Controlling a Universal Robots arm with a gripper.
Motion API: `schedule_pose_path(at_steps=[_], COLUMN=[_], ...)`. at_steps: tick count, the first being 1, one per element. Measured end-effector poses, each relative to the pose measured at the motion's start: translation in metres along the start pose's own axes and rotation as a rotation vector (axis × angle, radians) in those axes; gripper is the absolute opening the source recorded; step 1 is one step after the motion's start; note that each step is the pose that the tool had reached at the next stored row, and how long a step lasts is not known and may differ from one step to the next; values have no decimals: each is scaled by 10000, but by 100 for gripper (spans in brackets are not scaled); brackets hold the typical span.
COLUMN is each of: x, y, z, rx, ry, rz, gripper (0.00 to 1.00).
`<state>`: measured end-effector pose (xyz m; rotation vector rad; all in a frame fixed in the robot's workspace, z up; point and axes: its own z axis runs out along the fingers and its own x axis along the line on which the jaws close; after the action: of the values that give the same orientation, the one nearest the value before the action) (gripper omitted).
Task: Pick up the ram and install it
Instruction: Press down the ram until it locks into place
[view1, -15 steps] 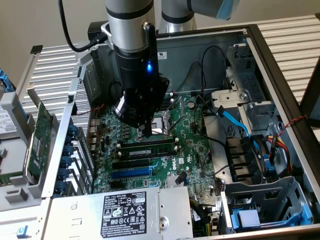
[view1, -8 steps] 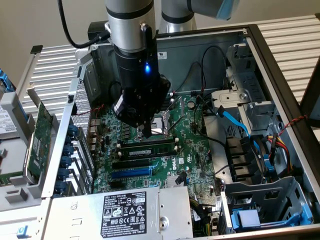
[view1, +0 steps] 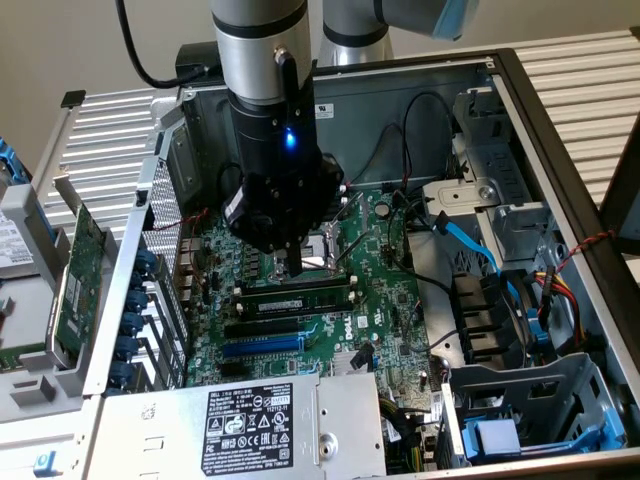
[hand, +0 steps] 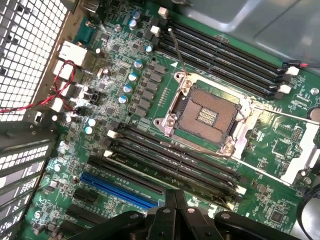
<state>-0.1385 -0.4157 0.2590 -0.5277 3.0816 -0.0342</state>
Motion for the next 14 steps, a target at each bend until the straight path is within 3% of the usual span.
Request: schedule_pose_path(at_steps=[14], x=[0], y=[0], z=[0], rx=[25], ry=[54], rz=[2210], gripper=[10])
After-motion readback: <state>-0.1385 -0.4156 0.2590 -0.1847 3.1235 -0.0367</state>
